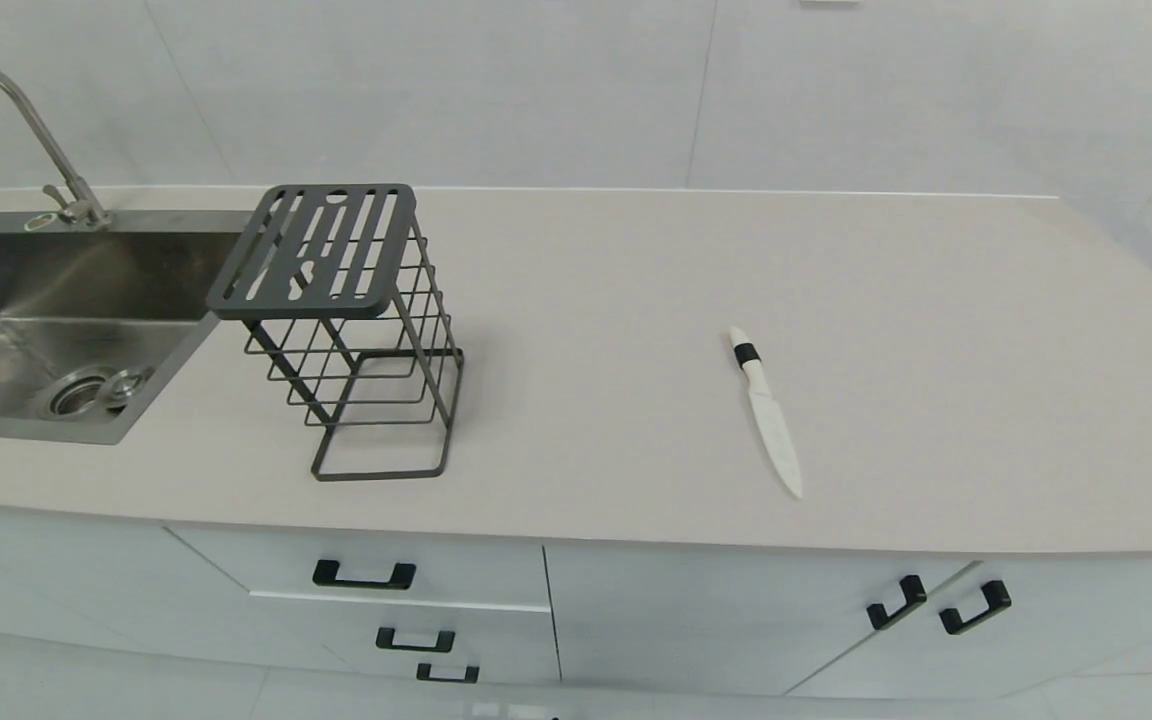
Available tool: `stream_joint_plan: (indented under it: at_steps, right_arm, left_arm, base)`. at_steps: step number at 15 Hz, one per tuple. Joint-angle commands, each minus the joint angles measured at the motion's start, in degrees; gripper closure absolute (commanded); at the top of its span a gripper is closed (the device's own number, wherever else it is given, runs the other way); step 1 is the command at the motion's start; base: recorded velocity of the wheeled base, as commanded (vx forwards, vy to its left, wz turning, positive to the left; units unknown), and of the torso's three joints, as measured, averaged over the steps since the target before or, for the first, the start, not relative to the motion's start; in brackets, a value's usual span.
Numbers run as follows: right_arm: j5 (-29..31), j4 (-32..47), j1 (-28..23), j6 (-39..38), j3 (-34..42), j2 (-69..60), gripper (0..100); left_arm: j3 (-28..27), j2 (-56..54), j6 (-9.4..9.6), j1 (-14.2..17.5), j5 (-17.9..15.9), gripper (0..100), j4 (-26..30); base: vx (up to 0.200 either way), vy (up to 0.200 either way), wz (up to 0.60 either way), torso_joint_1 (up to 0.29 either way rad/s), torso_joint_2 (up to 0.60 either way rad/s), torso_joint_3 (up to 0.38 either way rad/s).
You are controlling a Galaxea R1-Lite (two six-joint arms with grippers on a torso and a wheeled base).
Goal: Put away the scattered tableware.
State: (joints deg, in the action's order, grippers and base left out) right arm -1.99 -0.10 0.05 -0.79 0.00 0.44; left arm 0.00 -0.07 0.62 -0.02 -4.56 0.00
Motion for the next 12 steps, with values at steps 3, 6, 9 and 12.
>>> stream_joint_plan:
  at_steps: [3,6,9,12]
  right_arm:
    - [0.0,-0.1,0.0,0.0,0.0,0.1,0]
    - [0.0,-0.1,0.0,0.0,0.0,0.1,0]
    - [0.0,-0.1,0.0,0.0,0.0,0.1,0]
    - [0.0,-0.1,0.0,0.1,0.0,0.1,0]
  left_arm:
    - [0.0,0.1,-0.01,0.0,0.2,0,-0.1]
    - [0.0,0.2,0.08,0.0,0.1,0,0.0]
    - [0.0,0.1,0.08,0.0,0.1,0,0.0]
    - [0.0,0.1,-0.01,0.0,0.3,0,-0.1]
  base:
    - [0.133,0.000,0.00,0.202,-0.40,-0.191]
    - [0.200,0.000,0.00,0.276,-0.52,-0.245]
    - [0.000,0.000,0.00,0.100,-0.15,-0.079]
    - [0.000,0.000,0.00,0.004,-0.02,-0.007]
